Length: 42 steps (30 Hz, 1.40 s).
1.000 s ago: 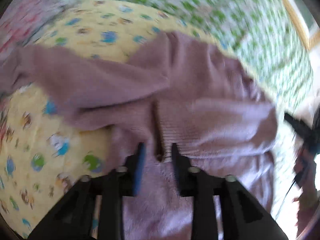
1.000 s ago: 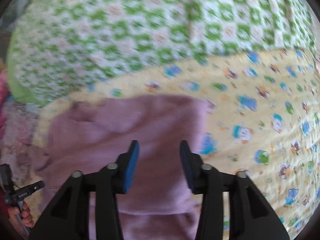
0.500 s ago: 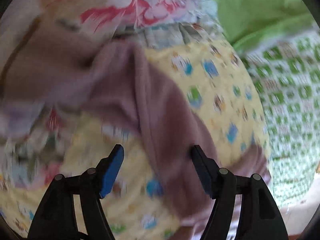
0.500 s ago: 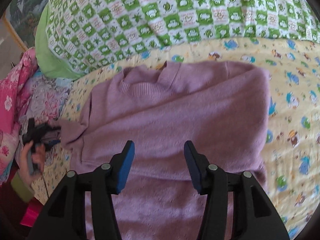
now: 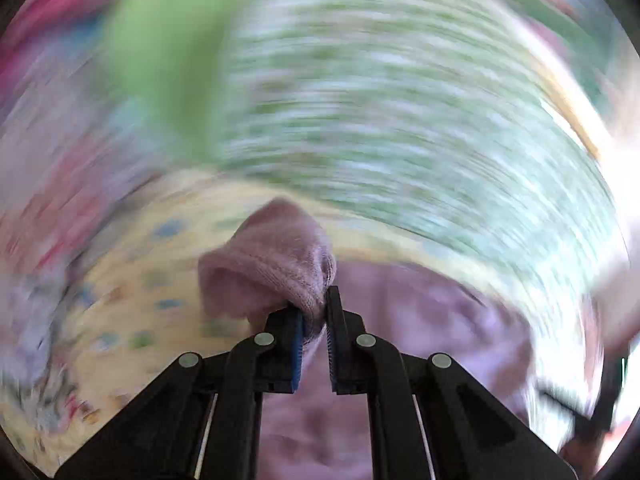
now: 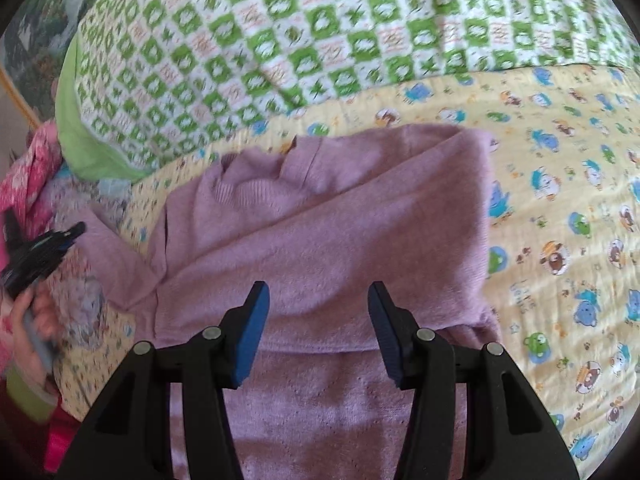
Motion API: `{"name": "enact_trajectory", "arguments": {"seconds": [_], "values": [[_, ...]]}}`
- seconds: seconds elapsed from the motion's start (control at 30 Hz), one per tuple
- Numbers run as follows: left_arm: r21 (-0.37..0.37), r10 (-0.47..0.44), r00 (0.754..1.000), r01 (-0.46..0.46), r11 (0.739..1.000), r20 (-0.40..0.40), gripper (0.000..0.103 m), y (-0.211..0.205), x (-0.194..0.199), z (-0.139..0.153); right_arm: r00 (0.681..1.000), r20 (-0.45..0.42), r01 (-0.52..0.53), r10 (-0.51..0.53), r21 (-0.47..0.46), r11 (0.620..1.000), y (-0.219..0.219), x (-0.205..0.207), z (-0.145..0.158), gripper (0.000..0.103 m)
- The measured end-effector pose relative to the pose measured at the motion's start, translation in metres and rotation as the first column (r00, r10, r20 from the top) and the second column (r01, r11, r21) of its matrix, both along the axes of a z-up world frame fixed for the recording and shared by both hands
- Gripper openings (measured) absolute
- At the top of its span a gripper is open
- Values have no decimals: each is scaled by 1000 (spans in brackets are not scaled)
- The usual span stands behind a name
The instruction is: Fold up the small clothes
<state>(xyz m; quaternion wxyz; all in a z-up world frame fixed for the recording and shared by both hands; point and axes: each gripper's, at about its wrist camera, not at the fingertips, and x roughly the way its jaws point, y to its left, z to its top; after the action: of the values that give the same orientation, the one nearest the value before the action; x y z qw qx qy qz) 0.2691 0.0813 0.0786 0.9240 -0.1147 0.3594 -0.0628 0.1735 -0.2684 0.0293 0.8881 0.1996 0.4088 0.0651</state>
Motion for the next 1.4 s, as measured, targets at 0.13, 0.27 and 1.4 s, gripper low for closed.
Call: {"name": "enact_trajectory", "arguments": {"seconds": [0.13,0.27,1.4], "values": [[263,-326,942,334,905,-72,33,-144,-27,-25,998,-7,56,-56,40,998,-12,-4,2,53],[340,-375,901,430,836,-219,39,-187,-44,-83,998,-18,66,-65,54,996,-20,-13,2,53],[309,292,913,-201,930,-284,44,0,-17,-145,967,207,100,-147,219,971,-32,-12,37,4]]}}
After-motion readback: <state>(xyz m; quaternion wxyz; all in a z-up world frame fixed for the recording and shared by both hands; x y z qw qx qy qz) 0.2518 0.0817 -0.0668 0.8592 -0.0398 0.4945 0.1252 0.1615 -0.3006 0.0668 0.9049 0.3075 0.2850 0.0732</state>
